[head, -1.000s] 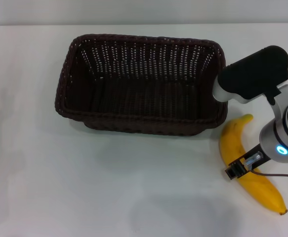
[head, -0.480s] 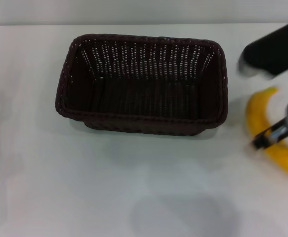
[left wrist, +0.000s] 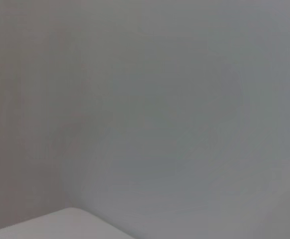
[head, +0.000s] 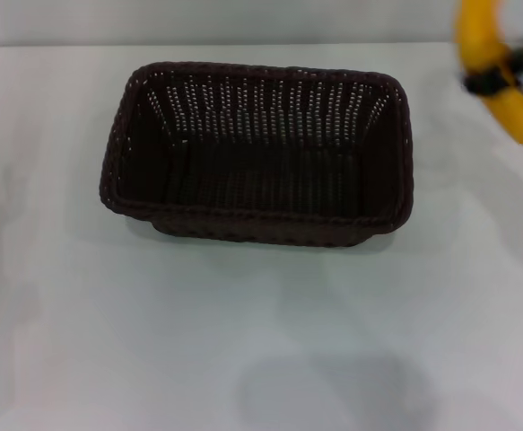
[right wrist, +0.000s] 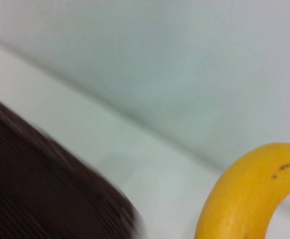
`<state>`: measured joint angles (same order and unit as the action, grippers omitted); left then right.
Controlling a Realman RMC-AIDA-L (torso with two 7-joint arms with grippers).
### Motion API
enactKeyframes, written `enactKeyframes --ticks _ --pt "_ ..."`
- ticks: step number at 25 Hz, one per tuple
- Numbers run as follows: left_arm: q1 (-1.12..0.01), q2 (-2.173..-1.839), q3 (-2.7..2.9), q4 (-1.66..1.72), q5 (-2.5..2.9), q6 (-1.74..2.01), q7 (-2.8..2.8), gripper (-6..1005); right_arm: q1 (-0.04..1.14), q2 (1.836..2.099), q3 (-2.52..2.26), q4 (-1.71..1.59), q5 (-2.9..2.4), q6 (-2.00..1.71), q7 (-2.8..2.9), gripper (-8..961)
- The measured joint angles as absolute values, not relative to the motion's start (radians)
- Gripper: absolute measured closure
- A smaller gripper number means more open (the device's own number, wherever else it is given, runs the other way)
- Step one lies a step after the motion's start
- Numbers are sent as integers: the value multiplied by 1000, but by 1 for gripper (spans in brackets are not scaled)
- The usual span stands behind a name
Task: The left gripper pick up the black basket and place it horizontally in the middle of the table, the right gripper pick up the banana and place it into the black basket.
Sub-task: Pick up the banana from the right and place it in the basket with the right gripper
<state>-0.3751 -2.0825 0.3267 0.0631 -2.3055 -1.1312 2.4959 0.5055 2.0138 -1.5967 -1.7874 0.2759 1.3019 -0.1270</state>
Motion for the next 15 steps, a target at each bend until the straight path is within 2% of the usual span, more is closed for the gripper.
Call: enactKeyframes --ticks 8,15 --pt "-375 -2083 327 61 -2305 -1166 2483 223 546 2018 -1608 -1642 734 1034 -588 469" --pt "-380 -2083 327 59 -2306 -1168 2477 222 675 2021 -1703 -1377 855 982 -728 469"
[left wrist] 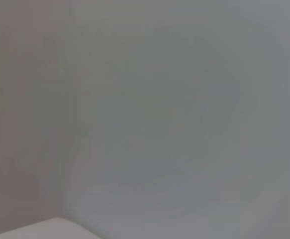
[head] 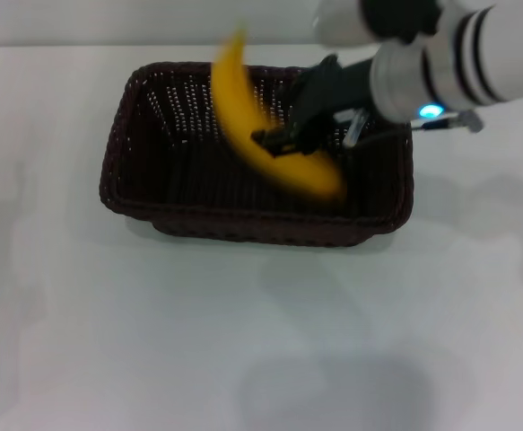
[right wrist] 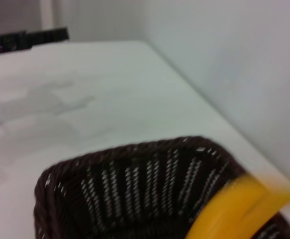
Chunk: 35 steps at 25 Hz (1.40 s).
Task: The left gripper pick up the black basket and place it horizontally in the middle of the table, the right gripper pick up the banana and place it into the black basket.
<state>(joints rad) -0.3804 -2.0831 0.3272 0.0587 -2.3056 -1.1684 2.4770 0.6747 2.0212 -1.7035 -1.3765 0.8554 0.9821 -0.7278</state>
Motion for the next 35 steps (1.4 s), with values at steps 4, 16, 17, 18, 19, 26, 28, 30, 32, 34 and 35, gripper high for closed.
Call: enactKeyframes --ticks 4,16,17,18,19,26,28,30,32,34,35 --pt "-376 -2083 327 58 -2306 -1168 2478 223 687 2021 -1740 -1331 864 932 -737 385" --pt "-369 -2085 325 17 -2308 -1184 2475 225 387 2013 -1535 -1360 1480 808 -1133 84" --pt "-370 -2085 325 9 -2308 -1186 2473 225 371 2014 -1495 -1302 1650 856 -1256 84" --pt "-371 -2085 326 4 -2308 -1187 2472 226 365 2014 -1462 -1237 1776 904 -1346 84" --pt "-374 -2085 327 -3 -2307 -1189 2470 226 363 2014 -1431 -1169 1903 965 -1433 84" --pt "-402 -2085 329 -29 -2302 -1180 2471 221 440 2012 -1056 -562 2336 1394 -1775 84" --pt "-403 -2085 327 -29 -2304 -1180 2476 220 448 2012 -958 -480 2333 1396 -1871 84" --pt "-403 -2085 328 -26 -2303 -1181 2485 218 438 2013 -900 -438 2331 1349 -2046 84" --pt "-403 -2084 328 -24 -2302 -1181 2500 217 423 2017 -871 -414 2333 1283 -2235 84" --pt "-403 -2085 326 -24 -2306 -1180 2523 199 420 2020 -856 -393 2337 1193 -2411 84" --pt "-403 -2085 325 -25 -2310 -1180 2531 182 421 2020 -851 -383 2342 1141 -2476 84"
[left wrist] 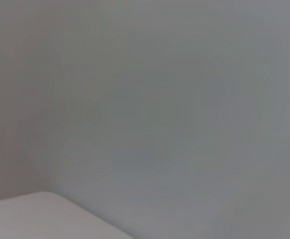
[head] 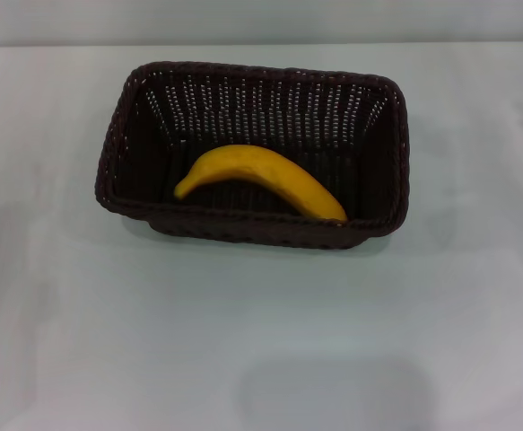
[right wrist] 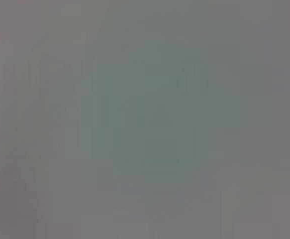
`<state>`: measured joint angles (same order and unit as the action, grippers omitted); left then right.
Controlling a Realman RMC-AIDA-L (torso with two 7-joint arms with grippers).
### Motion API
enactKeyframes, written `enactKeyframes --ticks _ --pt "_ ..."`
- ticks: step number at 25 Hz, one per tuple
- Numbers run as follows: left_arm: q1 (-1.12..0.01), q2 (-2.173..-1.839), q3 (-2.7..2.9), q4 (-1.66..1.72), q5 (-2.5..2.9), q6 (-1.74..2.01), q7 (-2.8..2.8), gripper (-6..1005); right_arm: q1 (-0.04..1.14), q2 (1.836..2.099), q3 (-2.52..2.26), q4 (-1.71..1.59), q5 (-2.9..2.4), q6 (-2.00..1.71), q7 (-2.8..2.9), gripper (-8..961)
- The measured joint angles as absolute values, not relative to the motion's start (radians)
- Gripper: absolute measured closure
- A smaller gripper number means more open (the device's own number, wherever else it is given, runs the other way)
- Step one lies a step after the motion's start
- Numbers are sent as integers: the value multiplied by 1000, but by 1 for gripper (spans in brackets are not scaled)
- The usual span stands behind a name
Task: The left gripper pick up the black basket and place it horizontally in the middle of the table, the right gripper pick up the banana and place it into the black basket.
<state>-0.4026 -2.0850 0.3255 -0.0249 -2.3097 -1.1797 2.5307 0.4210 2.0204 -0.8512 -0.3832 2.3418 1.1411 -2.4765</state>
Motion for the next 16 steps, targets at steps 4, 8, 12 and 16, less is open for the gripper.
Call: enactKeyframes --ticks 4,8,12,16 --pt "-419 -2086 325 -27 -2320 -1177 2541 113 440 2015 -826 -366 2392 970 -2607 84" --pt "-442 -2085 325 -25 -2322 -1161 2542 112 469 2013 -753 -355 2405 921 -2657 84" --pt "-454 -2084 325 -22 -2335 -1131 2543 111 493 2007 -712 -341 2404 916 -2697 84" --pt "-476 -2083 325 -21 -2376 -1056 2542 110 499 1995 -702 -338 2403 890 -2702 84"
